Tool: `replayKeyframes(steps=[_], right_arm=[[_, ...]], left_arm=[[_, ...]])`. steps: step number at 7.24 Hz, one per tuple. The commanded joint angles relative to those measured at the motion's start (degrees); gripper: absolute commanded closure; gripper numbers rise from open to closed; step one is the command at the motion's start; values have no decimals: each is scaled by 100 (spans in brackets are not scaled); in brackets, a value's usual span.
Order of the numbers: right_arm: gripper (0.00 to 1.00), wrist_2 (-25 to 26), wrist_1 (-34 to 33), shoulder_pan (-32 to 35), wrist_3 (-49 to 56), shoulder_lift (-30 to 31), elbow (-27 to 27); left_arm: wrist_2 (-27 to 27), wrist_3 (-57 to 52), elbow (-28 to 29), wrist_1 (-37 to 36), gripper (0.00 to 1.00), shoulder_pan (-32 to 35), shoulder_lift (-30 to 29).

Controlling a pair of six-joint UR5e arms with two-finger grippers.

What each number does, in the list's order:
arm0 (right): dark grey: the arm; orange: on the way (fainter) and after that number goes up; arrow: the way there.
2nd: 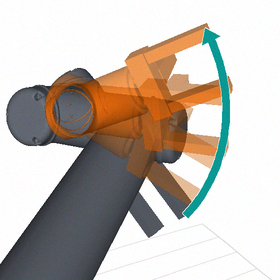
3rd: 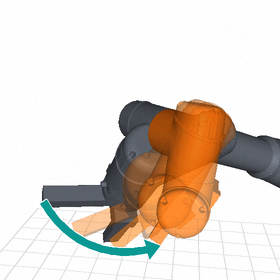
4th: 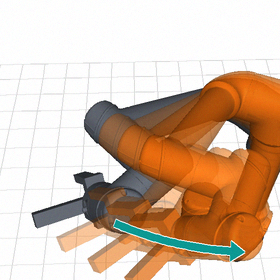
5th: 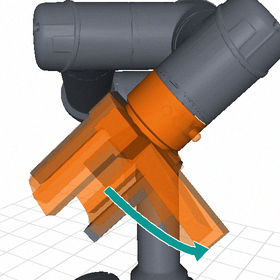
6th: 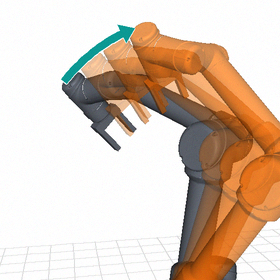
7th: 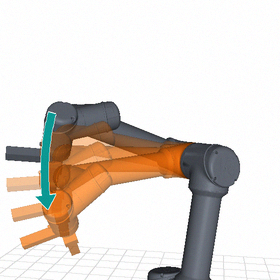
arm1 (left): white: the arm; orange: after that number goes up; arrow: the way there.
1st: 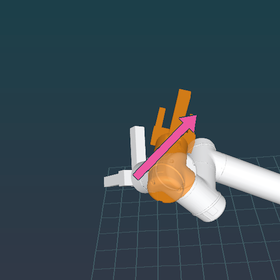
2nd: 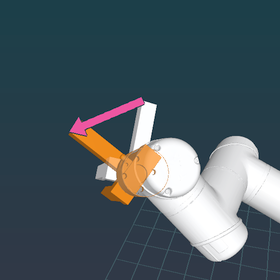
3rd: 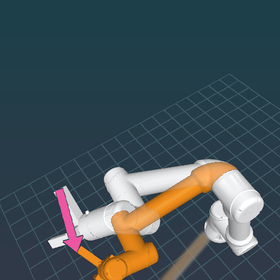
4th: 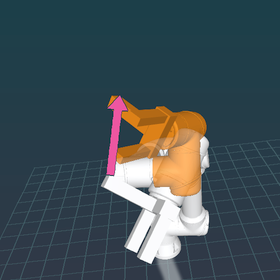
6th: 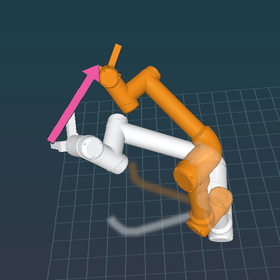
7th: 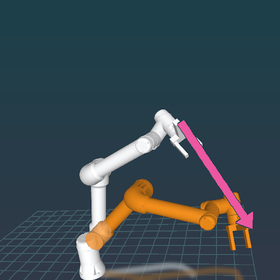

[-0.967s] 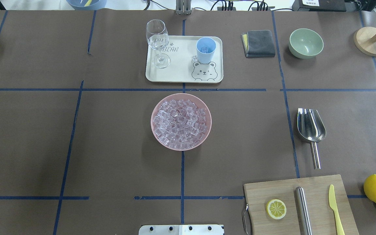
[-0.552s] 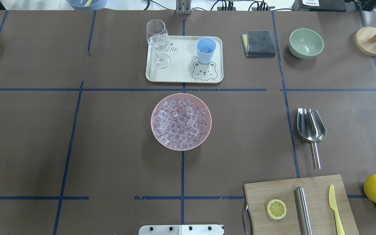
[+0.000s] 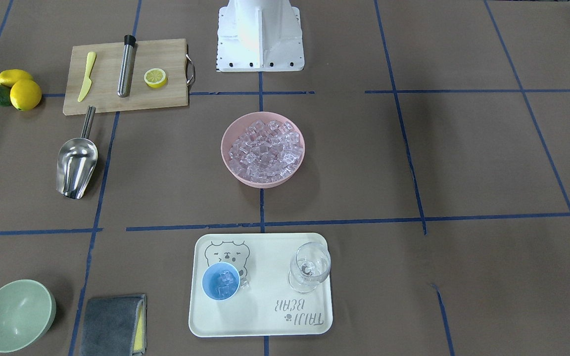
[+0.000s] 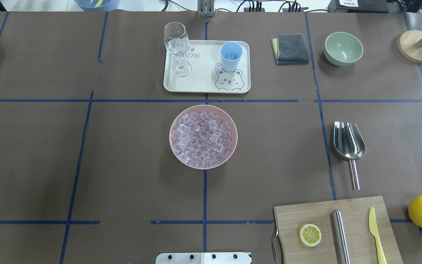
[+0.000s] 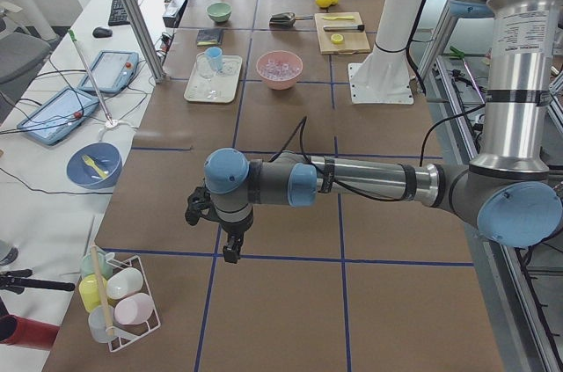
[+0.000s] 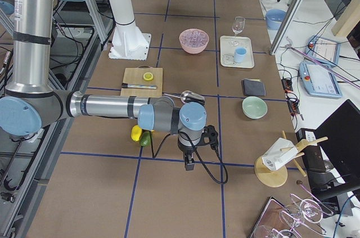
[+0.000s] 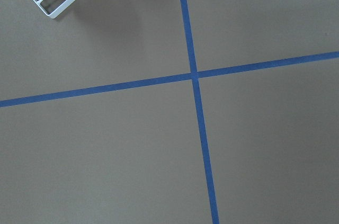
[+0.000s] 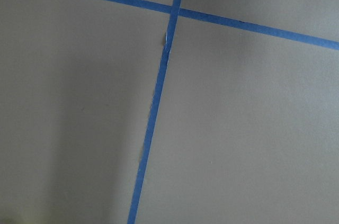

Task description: Put ice in cup with scoop

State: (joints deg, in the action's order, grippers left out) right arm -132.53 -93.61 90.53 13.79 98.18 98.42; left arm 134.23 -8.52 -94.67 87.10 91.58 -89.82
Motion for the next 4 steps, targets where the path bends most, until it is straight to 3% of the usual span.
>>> replayKeyframes(steps=[1, 4], right_arm=[[0, -1, 0, 0, 0, 0, 2], [0, 8, 0, 0, 1, 0, -7]], left_arm=[[7, 0, -8, 0, 0, 0, 0], [16, -9, -34, 27, 0, 0, -9]])
